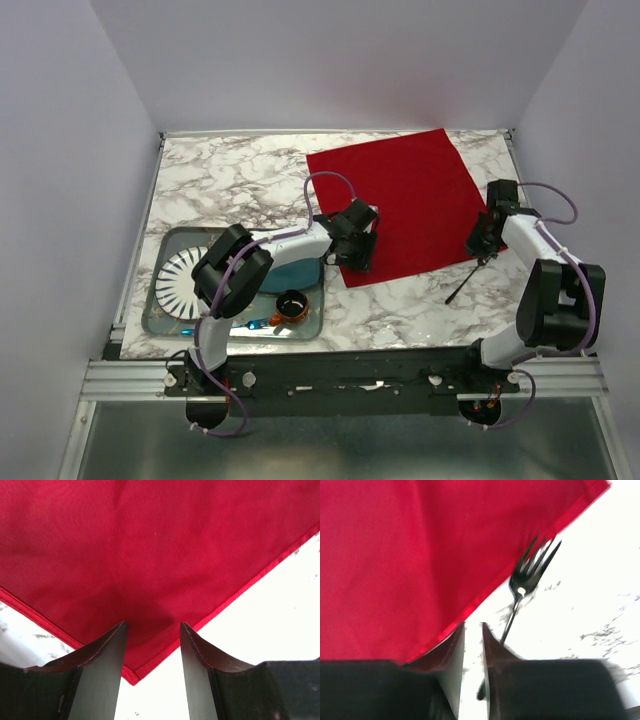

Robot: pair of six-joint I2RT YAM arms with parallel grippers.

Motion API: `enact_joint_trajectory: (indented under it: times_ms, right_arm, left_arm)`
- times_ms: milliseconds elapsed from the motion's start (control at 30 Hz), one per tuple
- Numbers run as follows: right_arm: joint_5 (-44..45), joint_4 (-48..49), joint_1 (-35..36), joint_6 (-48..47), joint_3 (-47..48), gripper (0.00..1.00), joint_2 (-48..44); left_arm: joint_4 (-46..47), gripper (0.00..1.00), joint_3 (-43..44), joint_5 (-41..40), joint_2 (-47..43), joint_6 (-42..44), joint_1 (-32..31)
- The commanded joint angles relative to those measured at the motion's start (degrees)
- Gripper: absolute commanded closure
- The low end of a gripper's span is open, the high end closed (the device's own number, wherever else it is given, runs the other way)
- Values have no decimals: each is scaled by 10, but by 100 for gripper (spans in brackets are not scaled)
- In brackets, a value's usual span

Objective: Fold the napkin, place the utensils inside, and roll it up
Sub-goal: Flatten the napkin out

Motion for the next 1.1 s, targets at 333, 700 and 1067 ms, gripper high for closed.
enact_joint_trajectory:
  times_ms: [333,700,1067]
  right_arm:
    - [-11,40,-24,13,-65,99,36]
    - [10,-1,-101,41,-89,98,20]
    - [-23,13,-151,-23,-67,96,-47]
  left_arm:
    - [-46,43,32,31,-56,0,1]
    - [-36,42,48,71,-70,-2,38]
    - [-33,41,69,83,-56,-1,53]
